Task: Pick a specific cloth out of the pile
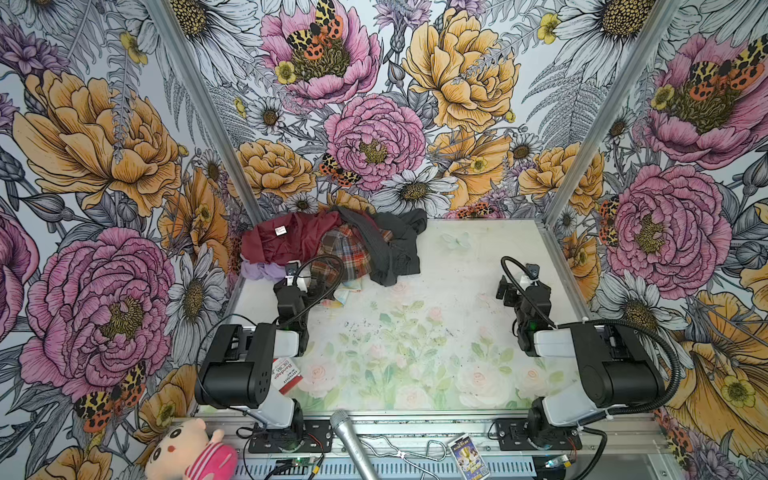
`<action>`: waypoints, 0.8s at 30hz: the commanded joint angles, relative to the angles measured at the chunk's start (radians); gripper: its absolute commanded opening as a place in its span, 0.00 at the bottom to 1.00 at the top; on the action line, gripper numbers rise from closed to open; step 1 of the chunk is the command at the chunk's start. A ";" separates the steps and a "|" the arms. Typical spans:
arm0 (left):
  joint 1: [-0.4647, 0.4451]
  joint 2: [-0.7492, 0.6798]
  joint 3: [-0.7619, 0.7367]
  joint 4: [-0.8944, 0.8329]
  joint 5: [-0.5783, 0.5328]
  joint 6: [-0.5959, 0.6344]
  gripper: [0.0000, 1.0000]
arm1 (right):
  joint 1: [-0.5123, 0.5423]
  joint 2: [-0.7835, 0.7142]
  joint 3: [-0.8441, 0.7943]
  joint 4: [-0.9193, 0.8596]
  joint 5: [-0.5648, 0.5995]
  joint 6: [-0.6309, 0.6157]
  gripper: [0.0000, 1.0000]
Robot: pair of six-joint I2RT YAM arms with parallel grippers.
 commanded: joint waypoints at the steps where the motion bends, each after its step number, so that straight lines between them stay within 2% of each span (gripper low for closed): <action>1: 0.003 0.000 -0.006 0.022 0.014 0.012 0.99 | -0.002 -0.002 0.006 0.021 -0.009 0.010 1.00; 24: 0.016 0.000 -0.008 0.024 0.014 -0.006 0.99 | -0.002 -0.003 0.006 0.021 -0.009 0.009 0.99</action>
